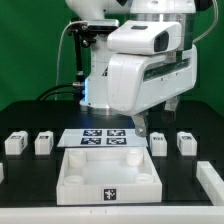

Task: Assemble one leg

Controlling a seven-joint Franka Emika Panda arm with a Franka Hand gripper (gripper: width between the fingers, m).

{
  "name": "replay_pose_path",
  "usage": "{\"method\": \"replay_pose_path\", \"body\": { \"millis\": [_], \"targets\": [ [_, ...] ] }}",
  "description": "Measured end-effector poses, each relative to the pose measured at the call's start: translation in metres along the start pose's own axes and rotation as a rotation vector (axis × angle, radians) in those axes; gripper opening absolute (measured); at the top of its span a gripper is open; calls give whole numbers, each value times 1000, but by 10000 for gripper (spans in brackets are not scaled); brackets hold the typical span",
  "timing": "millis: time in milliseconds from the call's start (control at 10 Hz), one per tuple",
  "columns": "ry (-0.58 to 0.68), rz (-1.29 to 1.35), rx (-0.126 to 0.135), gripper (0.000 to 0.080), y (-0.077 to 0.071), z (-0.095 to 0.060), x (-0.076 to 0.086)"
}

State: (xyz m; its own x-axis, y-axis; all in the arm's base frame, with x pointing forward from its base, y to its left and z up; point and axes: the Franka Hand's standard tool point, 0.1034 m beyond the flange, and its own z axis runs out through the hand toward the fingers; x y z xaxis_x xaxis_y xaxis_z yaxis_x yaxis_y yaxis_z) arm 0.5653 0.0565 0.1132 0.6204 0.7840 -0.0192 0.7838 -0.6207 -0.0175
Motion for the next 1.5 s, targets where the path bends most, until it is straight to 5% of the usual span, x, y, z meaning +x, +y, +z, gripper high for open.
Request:
{"method": "replay_pose_path", "body": {
  "millis": [900,1300,1500],
  "targets": [
    [11,-104,-11,650,-3,6,-9],
    [8,-595,-5,650,-37,39,-99],
    [12,-692,16,650,-45,65,-128]
  ]
}}
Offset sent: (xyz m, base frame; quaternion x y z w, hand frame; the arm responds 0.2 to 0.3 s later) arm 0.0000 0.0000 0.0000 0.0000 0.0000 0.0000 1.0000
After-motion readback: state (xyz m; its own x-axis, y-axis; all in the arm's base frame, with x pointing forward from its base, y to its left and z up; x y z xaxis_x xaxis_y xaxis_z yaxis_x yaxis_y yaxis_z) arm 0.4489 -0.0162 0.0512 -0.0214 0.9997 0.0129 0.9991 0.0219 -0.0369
